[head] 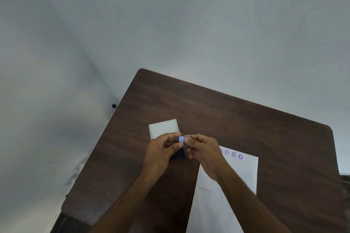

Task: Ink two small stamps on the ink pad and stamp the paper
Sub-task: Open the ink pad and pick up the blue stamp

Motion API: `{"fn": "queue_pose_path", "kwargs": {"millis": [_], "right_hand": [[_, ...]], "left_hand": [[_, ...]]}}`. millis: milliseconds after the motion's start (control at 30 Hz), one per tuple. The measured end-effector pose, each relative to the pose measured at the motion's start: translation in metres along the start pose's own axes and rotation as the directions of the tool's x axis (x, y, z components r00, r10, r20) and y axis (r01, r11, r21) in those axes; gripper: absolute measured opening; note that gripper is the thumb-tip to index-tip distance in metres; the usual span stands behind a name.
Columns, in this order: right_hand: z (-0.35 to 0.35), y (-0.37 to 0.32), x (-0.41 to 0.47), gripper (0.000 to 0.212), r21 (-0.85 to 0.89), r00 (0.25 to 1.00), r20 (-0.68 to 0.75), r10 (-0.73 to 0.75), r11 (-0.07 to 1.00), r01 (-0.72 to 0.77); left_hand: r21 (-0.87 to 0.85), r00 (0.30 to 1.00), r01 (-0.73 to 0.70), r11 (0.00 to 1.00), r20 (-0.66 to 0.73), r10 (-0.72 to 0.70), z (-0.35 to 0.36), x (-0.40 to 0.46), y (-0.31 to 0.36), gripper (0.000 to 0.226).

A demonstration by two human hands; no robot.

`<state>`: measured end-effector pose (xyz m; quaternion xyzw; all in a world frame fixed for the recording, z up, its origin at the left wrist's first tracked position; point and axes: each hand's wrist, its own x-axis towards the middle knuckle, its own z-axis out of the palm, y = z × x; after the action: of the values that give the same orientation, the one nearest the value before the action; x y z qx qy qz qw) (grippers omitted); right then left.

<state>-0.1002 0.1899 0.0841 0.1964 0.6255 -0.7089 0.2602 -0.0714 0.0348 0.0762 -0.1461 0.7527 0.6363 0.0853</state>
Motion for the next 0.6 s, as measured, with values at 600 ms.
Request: {"fn": "queue_pose_path", "kwargs": {"millis": [600], "right_hand": [[0.0002,0.0003,-0.0010,0.013,-0.001,1.000,-0.015,-0.013,1.000,0.013]], "left_hand": [[0.026,1.000,-0.010,1.000,-0.011,0.010,-0.0010,-0.0033,0.0039,0.028]]}}
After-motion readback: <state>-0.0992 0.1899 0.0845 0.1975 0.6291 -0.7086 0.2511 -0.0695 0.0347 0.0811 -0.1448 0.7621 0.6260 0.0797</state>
